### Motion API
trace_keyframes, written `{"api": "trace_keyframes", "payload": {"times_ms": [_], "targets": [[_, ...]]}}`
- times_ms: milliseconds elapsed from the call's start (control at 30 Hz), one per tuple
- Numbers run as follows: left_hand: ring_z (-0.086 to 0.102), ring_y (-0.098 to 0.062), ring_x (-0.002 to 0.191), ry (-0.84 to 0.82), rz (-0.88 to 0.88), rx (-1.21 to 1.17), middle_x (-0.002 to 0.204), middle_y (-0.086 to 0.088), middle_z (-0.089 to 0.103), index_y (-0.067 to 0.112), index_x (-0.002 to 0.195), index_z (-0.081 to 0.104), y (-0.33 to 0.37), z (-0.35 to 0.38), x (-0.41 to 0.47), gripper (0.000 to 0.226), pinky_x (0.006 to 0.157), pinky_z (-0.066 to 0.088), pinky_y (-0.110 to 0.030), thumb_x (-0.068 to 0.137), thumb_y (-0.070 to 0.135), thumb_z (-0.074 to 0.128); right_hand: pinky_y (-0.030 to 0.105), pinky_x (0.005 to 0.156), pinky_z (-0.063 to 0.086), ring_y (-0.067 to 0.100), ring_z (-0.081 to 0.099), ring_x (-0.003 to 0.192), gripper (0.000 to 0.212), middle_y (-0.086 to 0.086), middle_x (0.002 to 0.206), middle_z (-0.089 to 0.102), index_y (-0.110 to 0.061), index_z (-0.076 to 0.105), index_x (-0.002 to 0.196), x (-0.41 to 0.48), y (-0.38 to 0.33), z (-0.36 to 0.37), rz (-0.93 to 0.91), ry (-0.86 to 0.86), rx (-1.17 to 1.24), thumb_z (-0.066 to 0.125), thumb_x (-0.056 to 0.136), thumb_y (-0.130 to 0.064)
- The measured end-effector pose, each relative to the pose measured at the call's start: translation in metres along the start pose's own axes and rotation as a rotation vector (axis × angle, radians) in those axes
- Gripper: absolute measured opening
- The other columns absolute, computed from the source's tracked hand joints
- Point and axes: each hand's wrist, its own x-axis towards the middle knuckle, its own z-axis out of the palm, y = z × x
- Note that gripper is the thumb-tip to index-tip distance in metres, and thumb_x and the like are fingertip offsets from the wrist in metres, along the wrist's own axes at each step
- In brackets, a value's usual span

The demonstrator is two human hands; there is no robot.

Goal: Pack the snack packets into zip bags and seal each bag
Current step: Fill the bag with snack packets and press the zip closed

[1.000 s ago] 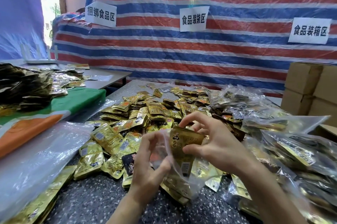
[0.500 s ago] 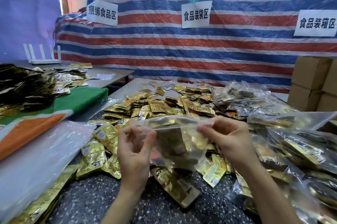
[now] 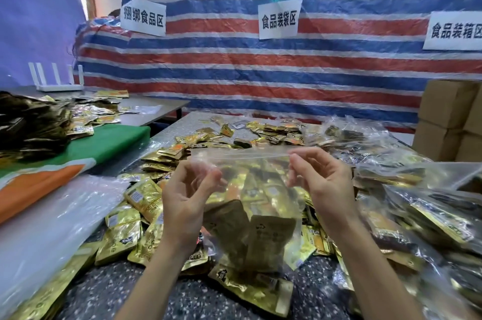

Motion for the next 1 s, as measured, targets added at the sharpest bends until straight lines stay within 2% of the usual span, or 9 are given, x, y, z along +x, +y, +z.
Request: {"api": "trace_keyframes", "payload": {"times_ms": [67, 200, 433, 533, 633, 767, 867, 933, 1000], "targets": [[0.064, -0.025, 0.073, -0.006, -0.017, -0.049, 0.079, -0.008, 0.065, 0.016, 0.084, 0.063, -0.001, 0.0, -0.001, 0.015, 0.072, 0.058, -0.034, 0.089, 0.028, 0.071, 0.048, 0.072, 0.057, 0.025, 0.06, 0.067, 0.015, 0.006, 0.073, 0.066, -0.008, 0.073, 0.091, -0.003, 0.002, -0.001, 0.024, 0.026, 0.026, 0.068, 0.085, -0.021], [0.064, -0.026, 0.073, 0.004, 0.059, -0.019, 0.079, -0.007, 0.066, 0.023, 0.084, 0.067, 0.005, 0.003, 0.004, 0.022, 0.07, 0.054, -0.031, 0.096, 0.035, 0.053, 0.033, 0.068, 0.055, 0.02, 0.065, 0.076, 0.013, 0.004, 0.078, 0.069, -0.022, 0.076, 0.082, -0.004, -0.003, -0.005, 0.073, 0.024, 0.063, 0.066, 0.081, -0.03], [0.066, -0.025, 0.071, 0.052, 0.222, 0.141, 0.078, 0.003, 0.069, 0.03, 0.085, 0.065, 0.018, 0.007, 0.005, 0.019, 0.069, 0.058, -0.038, 0.099, 0.039, 0.054, 0.035, 0.076, 0.05, 0.019, 0.063, 0.076, 0.014, 0.004, 0.075, 0.069, -0.022, 0.077, 0.076, -0.01, -0.019, -0.006, 0.057, 0.01, 0.095, 0.069, 0.077, -0.033], [0.066, -0.022, 0.071, 0.078, 0.282, 0.192, 0.076, 0.001, 0.068, 0.025, 0.082, 0.063, 0.021, 0.006, 0.006, 0.021, 0.071, 0.056, -0.033, 0.099, 0.029, 0.052, 0.031, 0.076, 0.05, 0.016, 0.062, 0.075, 0.012, 0.003, 0.075, 0.068, -0.022, 0.076, 0.074, -0.011, -0.024, -0.008, 0.069, 0.016, 0.144, 0.068, 0.076, -0.03], [0.063, -0.014, 0.067, 0.099, 0.355, 0.281, 0.073, 0.001, 0.066, 0.019, 0.079, 0.061, 0.023, 0.006, 0.005, 0.022, 0.065, 0.051, -0.023, 0.097, 0.02, 0.05, 0.029, 0.073, 0.049, 0.015, 0.062, 0.074, 0.012, 0.005, 0.076, 0.067, -0.02, 0.076, 0.075, -0.012, -0.026, -0.009, 0.089, 0.029, 0.183, 0.065, 0.077, -0.025], [0.06, -0.017, 0.061, 0.09, 0.304, 0.25, 0.067, 0.001, 0.062, 0.011, 0.073, 0.06, 0.02, 0.009, 0.001, 0.025, 0.06, 0.049, -0.027, 0.095, 0.021, 0.052, 0.032, 0.075, 0.05, 0.013, 0.065, 0.074, 0.014, 0.002, 0.075, 0.07, -0.025, 0.079, 0.075, -0.012, -0.023, -0.004, 0.163, 0.096, 0.137, 0.065, 0.075, -0.03], [0.061, -0.012, 0.063, 0.046, 0.223, 0.217, 0.07, -0.002, 0.063, 0.012, 0.077, 0.06, 0.017, 0.013, 0.0, 0.025, 0.06, 0.051, -0.023, 0.096, 0.026, 0.052, 0.033, 0.079, 0.051, 0.012, 0.067, 0.075, 0.012, -0.001, 0.078, 0.073, -0.029, 0.079, 0.073, -0.013, -0.021, 0.002, 0.25, 0.095, 0.09, 0.068, 0.071, -0.034], [0.061, -0.012, 0.066, 0.006, 0.214, 0.241, 0.072, 0.0, 0.063, 0.019, 0.08, 0.061, 0.017, 0.015, -0.001, 0.021, 0.062, 0.054, -0.028, 0.097, 0.028, 0.051, 0.031, 0.08, 0.053, 0.014, 0.069, 0.084, 0.008, 0.0, 0.086, 0.075, -0.025, 0.077, 0.082, -0.014, -0.019, 0.006, 0.251, 0.096, 0.053, 0.071, 0.078, -0.026], [0.06, -0.01, 0.066, -0.006, 0.272, 0.292, 0.072, 0.003, 0.062, 0.018, 0.081, 0.06, 0.018, 0.016, -0.002, 0.02, 0.063, 0.051, -0.022, 0.098, 0.024, 0.05, 0.029, 0.091, 0.052, 0.012, 0.065, 0.105, 0.02, -0.004, 0.11, 0.07, -0.028, 0.068, 0.109, -0.016, -0.021, 0.01, 0.166, 0.185, -0.168, 0.07, 0.091, -0.021]]}}
